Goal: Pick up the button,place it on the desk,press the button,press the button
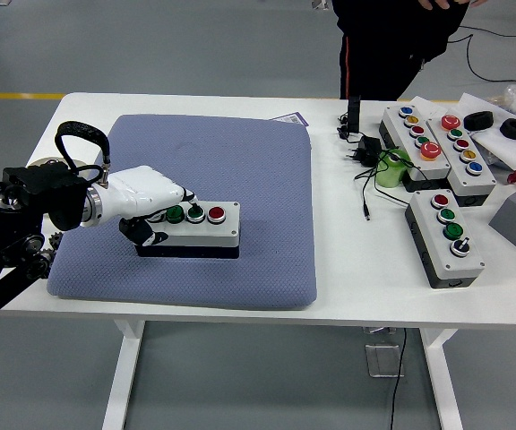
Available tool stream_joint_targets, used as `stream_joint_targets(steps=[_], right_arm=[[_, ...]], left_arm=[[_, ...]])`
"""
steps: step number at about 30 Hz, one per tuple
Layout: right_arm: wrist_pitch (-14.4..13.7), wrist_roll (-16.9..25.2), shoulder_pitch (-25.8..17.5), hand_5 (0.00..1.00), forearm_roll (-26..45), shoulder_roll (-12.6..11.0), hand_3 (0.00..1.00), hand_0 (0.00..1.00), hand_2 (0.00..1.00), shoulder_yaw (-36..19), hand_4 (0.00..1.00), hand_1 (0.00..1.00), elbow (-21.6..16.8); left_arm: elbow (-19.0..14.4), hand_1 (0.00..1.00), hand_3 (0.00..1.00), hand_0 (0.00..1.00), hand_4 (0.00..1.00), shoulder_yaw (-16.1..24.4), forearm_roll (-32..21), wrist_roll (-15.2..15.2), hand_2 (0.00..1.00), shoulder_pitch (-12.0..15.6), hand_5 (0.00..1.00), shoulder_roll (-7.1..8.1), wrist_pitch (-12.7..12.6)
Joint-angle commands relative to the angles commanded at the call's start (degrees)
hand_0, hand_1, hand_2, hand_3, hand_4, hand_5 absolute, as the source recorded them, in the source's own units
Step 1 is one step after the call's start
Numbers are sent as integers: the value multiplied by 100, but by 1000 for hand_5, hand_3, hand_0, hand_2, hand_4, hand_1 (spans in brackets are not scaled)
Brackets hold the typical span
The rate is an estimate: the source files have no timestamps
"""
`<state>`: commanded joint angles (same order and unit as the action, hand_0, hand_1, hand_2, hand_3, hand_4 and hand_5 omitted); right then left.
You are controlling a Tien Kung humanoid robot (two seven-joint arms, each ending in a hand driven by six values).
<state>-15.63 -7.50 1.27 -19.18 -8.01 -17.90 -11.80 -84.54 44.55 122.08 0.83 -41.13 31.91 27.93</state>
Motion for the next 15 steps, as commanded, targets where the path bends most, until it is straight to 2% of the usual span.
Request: stream_joint_targets(steps=[9, 15], right_arm=[[-2, -1, -5, 156, -9, 0, 596, 765, 744, -1, 201, 726, -1], [0, -2, 5, 157, -8, 1, 596, 766, 744, -2, 201, 726, -1]], left_arm=[[153, 2, 813, 2, 672, -141, 17, -8, 49, 4, 2, -8, 59], [41, 2, 812, 2, 673, 42, 22, -5, 50, 53, 2, 32, 25]])
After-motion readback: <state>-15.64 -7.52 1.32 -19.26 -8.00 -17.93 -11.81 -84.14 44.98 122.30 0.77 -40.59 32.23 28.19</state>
